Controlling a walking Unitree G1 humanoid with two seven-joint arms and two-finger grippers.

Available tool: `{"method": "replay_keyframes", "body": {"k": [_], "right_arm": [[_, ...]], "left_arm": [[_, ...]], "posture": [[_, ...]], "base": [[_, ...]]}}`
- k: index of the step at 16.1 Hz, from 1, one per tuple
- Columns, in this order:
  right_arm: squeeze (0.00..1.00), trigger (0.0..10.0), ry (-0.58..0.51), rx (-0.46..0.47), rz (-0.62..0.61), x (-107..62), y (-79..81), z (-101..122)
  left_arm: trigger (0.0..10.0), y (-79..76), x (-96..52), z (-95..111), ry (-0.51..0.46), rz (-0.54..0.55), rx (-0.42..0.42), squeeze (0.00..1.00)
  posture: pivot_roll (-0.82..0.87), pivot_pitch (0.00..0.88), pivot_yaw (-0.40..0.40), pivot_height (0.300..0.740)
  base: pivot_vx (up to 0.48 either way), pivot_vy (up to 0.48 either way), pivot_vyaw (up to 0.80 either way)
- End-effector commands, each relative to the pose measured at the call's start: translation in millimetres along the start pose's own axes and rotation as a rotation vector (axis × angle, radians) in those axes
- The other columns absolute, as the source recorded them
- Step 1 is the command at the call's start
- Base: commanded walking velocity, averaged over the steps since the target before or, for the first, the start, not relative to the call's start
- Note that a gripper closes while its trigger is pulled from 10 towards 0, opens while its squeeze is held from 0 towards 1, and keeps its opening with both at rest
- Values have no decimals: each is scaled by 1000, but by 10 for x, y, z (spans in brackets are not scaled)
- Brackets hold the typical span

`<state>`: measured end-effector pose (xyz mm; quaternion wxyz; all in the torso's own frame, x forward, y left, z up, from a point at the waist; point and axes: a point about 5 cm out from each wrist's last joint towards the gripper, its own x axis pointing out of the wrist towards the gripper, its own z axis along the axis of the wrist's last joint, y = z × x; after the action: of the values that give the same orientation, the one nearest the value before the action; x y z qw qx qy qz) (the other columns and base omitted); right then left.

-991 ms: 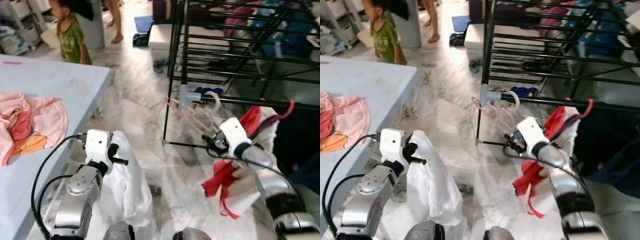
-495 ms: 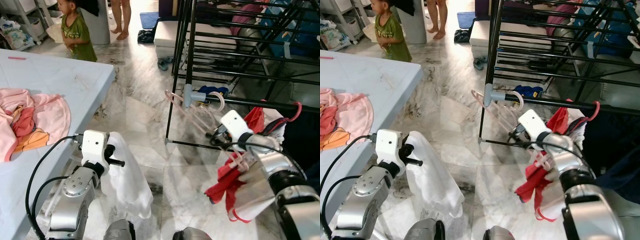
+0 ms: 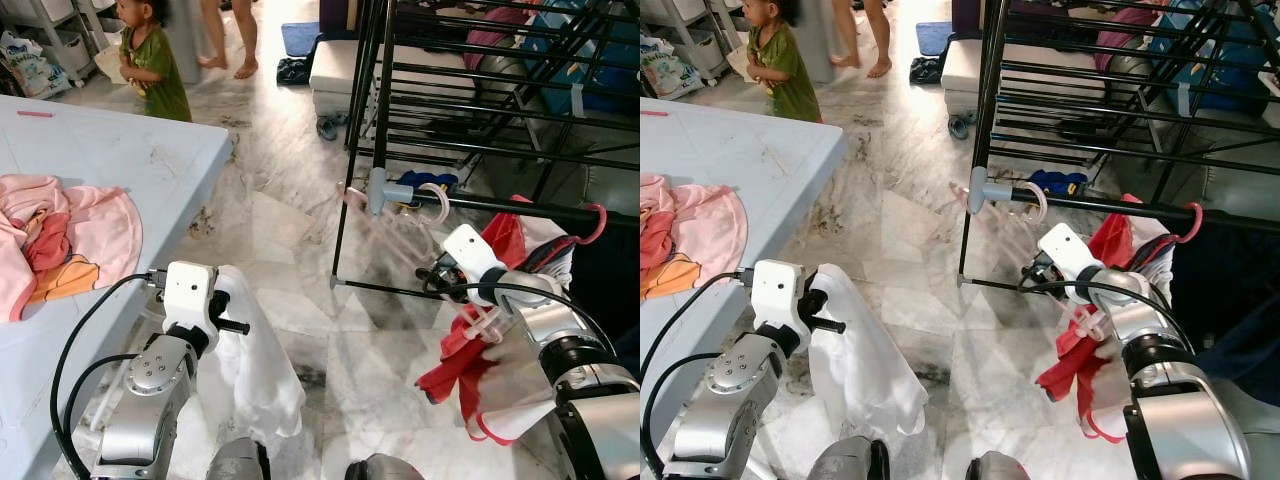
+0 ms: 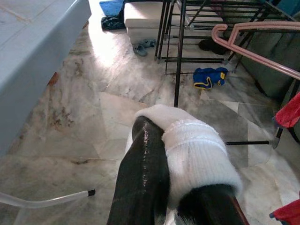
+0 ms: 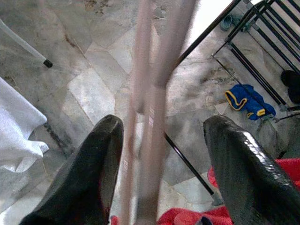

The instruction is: Hang hanger

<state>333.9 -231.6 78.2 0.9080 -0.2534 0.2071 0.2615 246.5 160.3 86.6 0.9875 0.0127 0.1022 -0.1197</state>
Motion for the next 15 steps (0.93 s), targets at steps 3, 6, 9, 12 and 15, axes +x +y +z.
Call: {"method": "replay_keyframes", "body": {"k": [3, 6, 9, 12, 15], "right_arm": [[0, 0, 7, -4, 21, -48, -33, -42], [0, 0, 7, 7, 28, -67, -32, -74], [0, 0, -12, 29, 37, -63, -42, -36], [0, 0, -26, 36, 30, -56, -38, -21], [0, 0, -38, 69, 30, -27, 11, -19]], "left_arm": [[10000, -20, 14, 107, -41, -11, 15, 0], [10000, -21, 11, 99, -37, -11, 16, 0], [10000, -17, 15, 100, -36, -14, 19, 0], [10000, -20, 21, 103, -37, -14, 20, 0], [10000, -24, 24, 99, -36, -12, 17, 0]], "posture": [[80, 78, -31, 740], [80, 79, -28, 740], [79, 76, -26, 740], [80, 77, -28, 740], [76, 77, -30, 740]], "base": [[0, 0, 0], [0, 0, 0], [0, 0, 0], [0, 0, 0], [0, 0, 0]]}}
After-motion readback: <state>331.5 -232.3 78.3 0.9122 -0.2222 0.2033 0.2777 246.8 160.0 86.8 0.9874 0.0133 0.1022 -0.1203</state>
